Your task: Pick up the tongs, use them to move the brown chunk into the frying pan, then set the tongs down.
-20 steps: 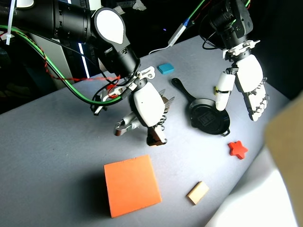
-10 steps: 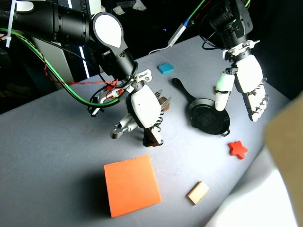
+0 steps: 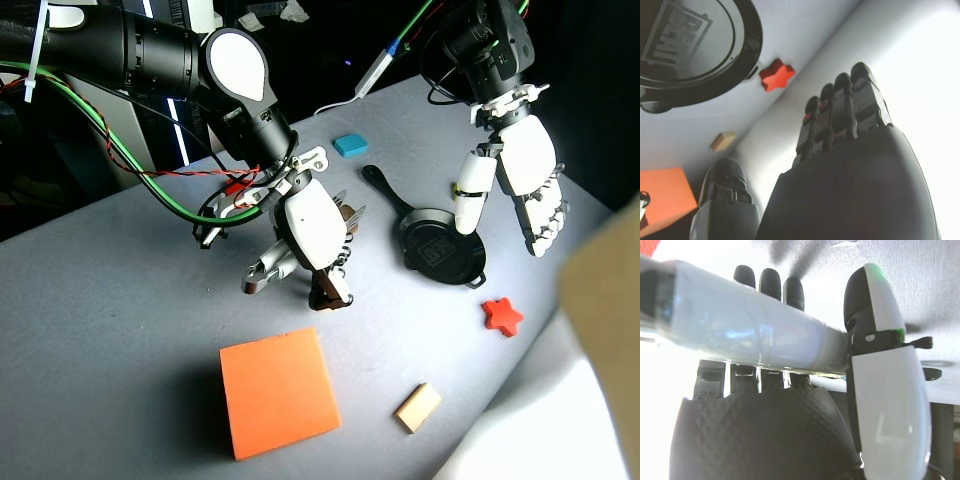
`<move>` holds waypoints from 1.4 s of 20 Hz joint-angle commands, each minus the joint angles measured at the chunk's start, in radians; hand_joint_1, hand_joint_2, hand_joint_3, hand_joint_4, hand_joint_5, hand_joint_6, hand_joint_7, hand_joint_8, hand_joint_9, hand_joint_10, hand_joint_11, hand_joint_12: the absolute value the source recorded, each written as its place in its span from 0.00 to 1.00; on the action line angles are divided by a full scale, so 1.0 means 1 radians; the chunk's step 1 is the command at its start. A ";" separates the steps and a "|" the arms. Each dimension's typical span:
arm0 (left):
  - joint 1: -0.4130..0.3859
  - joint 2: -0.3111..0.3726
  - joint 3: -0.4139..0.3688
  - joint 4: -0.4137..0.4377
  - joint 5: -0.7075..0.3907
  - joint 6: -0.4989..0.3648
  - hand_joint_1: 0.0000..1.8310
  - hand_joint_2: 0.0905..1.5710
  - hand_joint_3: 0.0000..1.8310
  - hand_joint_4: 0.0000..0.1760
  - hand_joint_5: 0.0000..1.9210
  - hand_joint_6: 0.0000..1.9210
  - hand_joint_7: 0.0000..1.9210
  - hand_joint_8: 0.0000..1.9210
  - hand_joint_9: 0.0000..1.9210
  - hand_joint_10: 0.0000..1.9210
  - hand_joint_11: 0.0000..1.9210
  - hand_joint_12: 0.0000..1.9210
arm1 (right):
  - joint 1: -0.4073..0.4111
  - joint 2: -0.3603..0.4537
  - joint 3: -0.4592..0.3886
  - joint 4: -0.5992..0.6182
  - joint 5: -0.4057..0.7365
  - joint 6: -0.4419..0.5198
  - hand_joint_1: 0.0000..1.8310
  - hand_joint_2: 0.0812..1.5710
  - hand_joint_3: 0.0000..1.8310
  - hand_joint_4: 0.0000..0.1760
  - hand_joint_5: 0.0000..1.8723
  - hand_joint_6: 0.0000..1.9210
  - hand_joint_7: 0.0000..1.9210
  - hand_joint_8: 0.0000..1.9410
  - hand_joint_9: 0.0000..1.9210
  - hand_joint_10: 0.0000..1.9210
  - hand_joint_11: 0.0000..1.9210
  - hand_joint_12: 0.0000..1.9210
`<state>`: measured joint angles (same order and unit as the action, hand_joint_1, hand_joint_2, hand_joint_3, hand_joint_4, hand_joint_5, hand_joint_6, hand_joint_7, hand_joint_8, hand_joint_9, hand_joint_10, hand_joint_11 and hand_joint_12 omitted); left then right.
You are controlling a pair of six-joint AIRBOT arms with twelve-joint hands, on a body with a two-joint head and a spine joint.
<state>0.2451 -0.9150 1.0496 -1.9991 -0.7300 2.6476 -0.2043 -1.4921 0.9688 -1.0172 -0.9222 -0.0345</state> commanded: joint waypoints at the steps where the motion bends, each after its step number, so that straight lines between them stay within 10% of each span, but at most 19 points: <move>1: -0.011 0.006 0.000 0.054 -0.008 0.004 0.00 0.70 0.00 0.00 0.00 0.00 0.01 0.00 0.01 0.00 0.01 0.00 | 0.013 0.001 0.003 -0.058 -0.002 -0.013 0.48 0.75 0.00 0.00 0.36 0.00 0.36 0.00 0.34 0.00 0.00 0.76; 28: -0.006 0.005 -0.003 0.054 -0.004 0.005 0.00 0.69 0.00 0.00 0.00 0.00 0.01 0.00 0.00 0.00 0.00 0.00 | 0.078 -0.063 0.064 -0.010 -0.027 -0.216 0.48 0.73 0.00 0.00 0.35 0.00 0.35 0.00 0.33 0.00 0.00 0.76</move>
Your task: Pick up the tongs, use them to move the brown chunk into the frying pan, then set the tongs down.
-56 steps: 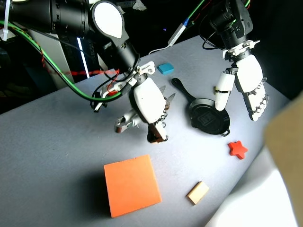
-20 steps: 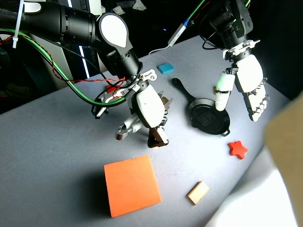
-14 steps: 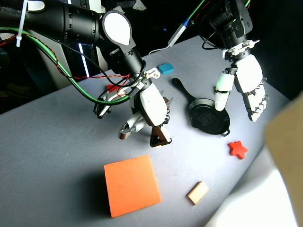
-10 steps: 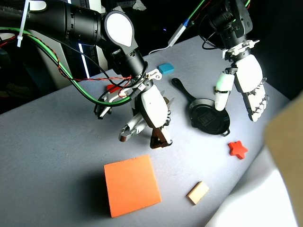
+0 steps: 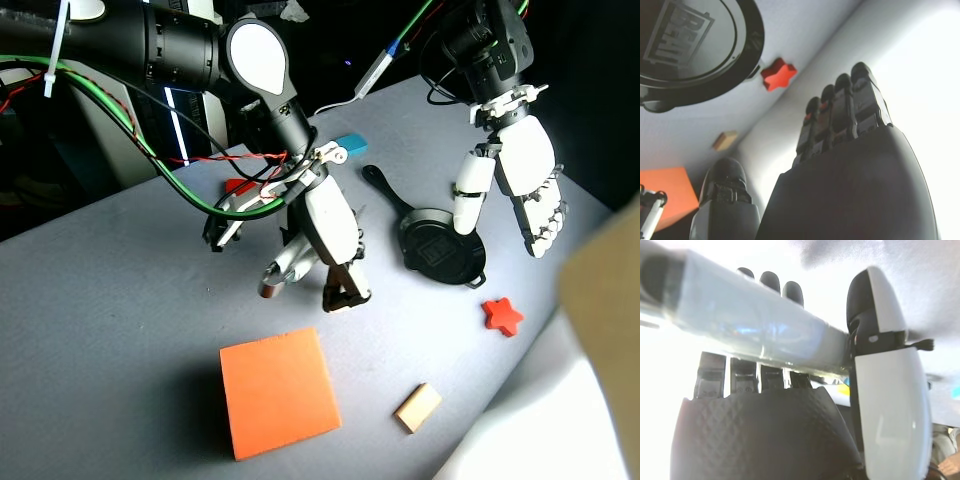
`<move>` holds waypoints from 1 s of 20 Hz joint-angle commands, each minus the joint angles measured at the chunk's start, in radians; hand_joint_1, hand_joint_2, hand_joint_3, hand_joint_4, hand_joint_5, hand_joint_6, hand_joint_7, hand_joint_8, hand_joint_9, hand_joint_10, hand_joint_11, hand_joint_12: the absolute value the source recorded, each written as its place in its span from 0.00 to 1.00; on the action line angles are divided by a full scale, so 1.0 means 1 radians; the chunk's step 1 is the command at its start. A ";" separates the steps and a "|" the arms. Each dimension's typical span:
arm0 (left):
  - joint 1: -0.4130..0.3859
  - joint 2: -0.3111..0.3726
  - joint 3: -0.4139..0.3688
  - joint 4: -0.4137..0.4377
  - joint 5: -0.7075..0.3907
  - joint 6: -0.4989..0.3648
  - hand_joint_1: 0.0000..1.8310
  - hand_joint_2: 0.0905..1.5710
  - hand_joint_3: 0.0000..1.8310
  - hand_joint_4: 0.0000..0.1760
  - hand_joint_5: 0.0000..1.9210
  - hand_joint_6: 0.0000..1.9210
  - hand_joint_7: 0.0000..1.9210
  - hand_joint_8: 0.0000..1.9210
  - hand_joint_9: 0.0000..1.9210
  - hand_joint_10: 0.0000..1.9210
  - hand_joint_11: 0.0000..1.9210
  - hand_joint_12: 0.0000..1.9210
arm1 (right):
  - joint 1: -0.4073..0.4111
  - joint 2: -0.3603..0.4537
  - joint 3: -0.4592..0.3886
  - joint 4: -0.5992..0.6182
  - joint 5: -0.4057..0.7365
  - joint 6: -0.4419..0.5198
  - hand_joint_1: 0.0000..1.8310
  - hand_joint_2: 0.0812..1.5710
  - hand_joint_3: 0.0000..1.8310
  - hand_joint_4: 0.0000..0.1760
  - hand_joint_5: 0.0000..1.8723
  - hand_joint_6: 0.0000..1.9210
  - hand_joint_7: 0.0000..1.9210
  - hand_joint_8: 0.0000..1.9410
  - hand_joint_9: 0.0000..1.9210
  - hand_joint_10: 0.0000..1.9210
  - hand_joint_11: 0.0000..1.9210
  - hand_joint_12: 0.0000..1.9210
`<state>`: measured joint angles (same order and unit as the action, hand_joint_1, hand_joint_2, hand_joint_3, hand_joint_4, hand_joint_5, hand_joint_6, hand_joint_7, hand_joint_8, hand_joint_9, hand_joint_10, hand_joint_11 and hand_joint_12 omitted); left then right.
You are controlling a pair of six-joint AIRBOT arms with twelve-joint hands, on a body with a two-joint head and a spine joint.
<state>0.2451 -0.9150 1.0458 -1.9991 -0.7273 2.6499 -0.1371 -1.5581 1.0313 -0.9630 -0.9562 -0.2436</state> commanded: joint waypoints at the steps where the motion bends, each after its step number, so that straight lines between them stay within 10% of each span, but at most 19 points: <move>1: -0.006 0.005 0.000 0.054 -0.006 0.002 0.00 0.69 0.00 0.00 0.00 0.00 0.01 0.00 0.01 0.00 0.00 0.00 | 0.013 0.000 0.003 -0.064 0.004 -0.012 0.49 0.73 0.00 0.00 0.35 0.00 0.35 0.00 0.33 0.00 0.00 0.76; 20: -0.006 0.006 -0.004 0.054 -0.004 0.005 0.00 0.69 0.00 0.00 0.02 0.00 0.02 0.00 0.01 0.00 0.01 0.00 | -0.019 -0.051 0.037 -0.138 -0.042 -0.137 0.47 0.74 0.00 0.00 0.35 0.00 0.35 0.00 0.33 0.00 0.00 0.75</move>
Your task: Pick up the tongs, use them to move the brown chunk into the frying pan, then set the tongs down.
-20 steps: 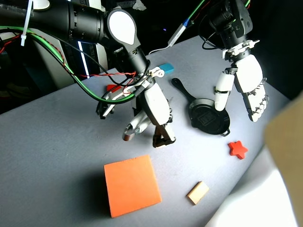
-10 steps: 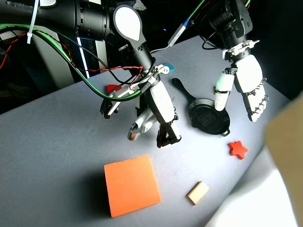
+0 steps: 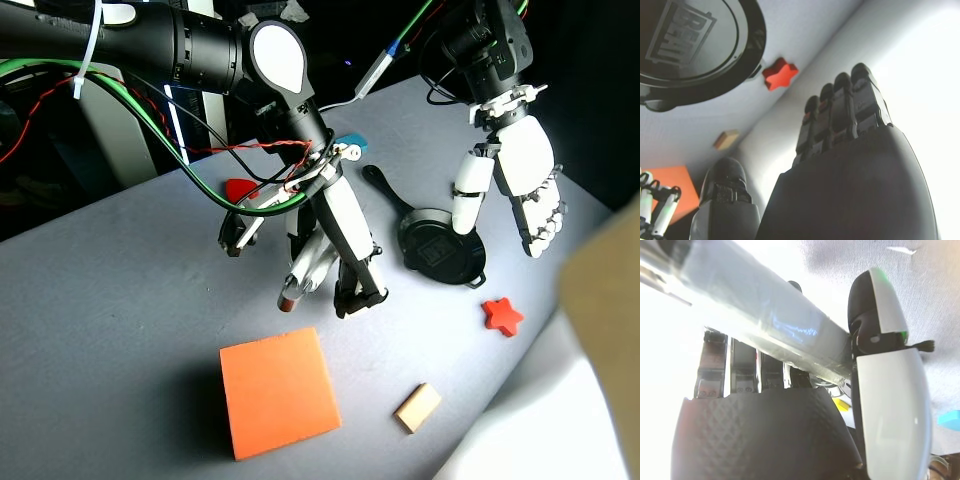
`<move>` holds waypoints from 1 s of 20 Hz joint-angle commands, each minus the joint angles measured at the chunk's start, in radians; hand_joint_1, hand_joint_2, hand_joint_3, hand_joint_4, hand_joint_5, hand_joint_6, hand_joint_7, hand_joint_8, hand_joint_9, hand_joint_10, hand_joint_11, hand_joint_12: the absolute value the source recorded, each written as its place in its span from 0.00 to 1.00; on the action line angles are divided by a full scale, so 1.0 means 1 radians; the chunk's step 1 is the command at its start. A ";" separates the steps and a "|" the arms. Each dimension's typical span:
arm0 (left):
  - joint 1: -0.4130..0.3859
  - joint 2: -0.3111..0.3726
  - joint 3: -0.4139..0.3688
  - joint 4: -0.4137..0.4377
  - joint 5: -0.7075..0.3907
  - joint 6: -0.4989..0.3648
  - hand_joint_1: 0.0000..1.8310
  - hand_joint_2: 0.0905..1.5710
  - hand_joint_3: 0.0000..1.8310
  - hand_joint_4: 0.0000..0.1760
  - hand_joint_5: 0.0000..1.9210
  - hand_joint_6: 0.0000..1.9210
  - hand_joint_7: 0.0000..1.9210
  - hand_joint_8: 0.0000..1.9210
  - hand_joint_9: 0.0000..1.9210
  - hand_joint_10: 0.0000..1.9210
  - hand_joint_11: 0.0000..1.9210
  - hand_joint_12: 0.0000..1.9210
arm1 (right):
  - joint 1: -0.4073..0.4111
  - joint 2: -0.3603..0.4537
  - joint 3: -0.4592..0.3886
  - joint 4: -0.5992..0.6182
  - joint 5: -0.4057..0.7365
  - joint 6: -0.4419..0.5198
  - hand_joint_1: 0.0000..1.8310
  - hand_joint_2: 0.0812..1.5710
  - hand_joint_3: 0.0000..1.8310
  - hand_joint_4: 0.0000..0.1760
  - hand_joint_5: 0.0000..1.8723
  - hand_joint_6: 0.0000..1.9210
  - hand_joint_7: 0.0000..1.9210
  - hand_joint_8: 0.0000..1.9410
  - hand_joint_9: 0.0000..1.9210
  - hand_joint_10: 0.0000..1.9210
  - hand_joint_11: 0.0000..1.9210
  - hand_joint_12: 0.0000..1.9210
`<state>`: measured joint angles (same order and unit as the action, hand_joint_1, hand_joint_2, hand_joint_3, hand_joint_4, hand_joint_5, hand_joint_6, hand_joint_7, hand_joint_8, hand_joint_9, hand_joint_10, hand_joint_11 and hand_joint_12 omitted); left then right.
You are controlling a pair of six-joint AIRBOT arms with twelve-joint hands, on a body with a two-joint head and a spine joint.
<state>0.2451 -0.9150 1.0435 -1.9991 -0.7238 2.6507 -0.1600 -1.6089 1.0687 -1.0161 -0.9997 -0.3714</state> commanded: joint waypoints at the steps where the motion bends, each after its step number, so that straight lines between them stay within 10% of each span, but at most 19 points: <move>1: -0.006 0.006 -0.002 0.054 -0.008 0.004 0.00 0.69 0.00 0.00 0.02 0.00 0.02 0.00 0.01 0.00 0.01 0.00 | 0.004 0.000 0.000 -0.090 0.003 -0.009 0.48 0.74 0.00 0.00 0.35 0.00 0.35 0.00 0.33 0.00 0.00 0.75; 20: -0.007 0.006 -0.006 0.054 -0.007 0.009 0.00 0.69 0.00 0.00 0.01 0.00 0.02 0.00 0.02 0.01 0.01 0.01 | -0.015 -0.016 -0.004 -0.121 0.003 0.003 0.47 0.74 0.00 0.00 0.35 0.00 0.35 0.00 0.33 0.00 0.00 0.75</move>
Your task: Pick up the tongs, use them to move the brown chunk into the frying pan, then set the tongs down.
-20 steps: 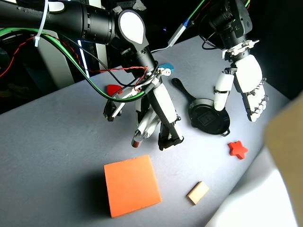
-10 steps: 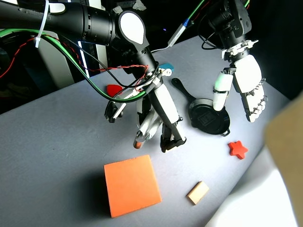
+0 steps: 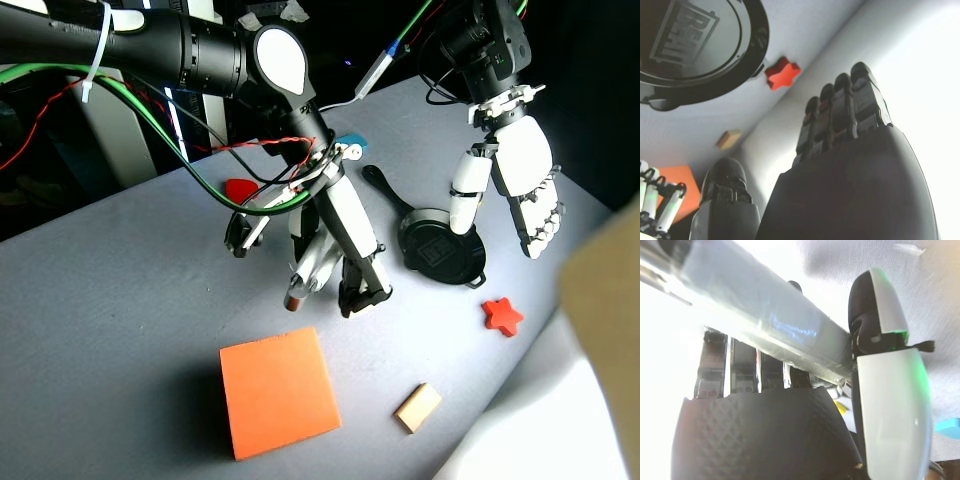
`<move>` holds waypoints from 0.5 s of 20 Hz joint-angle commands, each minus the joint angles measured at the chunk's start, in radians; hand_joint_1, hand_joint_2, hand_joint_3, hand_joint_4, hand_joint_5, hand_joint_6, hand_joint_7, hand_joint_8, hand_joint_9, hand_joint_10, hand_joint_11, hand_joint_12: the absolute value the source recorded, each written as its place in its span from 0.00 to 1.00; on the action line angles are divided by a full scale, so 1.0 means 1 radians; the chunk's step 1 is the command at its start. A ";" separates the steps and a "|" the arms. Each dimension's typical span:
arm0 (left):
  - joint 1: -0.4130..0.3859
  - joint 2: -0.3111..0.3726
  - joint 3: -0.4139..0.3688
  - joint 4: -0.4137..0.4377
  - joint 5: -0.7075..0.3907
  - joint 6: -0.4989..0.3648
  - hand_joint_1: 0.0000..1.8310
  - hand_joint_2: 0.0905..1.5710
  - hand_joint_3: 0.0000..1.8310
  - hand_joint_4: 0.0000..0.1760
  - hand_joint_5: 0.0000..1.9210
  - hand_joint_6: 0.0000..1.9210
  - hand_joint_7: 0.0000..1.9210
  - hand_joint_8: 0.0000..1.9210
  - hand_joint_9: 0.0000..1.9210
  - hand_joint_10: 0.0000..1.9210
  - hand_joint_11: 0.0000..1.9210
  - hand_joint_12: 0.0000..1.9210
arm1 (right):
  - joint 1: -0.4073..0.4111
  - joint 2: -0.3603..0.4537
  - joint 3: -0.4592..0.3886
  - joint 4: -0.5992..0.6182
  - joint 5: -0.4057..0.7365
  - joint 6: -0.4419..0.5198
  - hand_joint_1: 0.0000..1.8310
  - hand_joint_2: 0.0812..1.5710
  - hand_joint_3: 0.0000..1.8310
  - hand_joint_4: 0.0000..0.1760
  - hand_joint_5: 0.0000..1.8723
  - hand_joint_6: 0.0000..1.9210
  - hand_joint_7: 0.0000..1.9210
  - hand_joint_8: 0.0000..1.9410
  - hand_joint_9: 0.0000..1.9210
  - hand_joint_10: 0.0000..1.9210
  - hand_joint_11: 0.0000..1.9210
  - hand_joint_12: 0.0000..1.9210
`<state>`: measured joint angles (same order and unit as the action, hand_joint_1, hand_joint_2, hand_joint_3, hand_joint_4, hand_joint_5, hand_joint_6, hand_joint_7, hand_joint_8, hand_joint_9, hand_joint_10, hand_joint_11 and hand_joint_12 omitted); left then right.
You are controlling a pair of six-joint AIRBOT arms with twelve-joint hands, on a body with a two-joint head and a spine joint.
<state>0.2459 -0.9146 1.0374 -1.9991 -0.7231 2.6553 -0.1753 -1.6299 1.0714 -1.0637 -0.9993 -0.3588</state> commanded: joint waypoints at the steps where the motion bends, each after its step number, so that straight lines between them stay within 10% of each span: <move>1: -0.007 0.006 0.000 0.054 -0.008 0.004 0.00 0.69 0.00 0.00 0.02 0.00 0.02 0.00 0.02 0.00 0.01 0.01 | -0.003 0.005 -0.011 -0.073 0.008 -0.011 0.48 0.73 0.00 0.00 0.35 0.00 0.35 0.00 0.33 0.00 0.00 0.75; 10: -0.007 0.006 -0.001 0.054 -0.008 0.006 0.00 0.69 0.00 0.00 0.01 0.00 0.02 0.00 0.01 0.00 0.00 0.01 | -0.017 -0.001 -0.017 -0.073 0.027 -0.040 0.47 0.74 0.00 0.00 0.35 0.00 0.35 0.00 0.33 0.00 0.00 0.76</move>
<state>0.2462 -0.9146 1.0355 -1.9991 -0.7235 2.6583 -0.1955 -1.6333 1.0603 -1.0672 -0.9733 -0.3904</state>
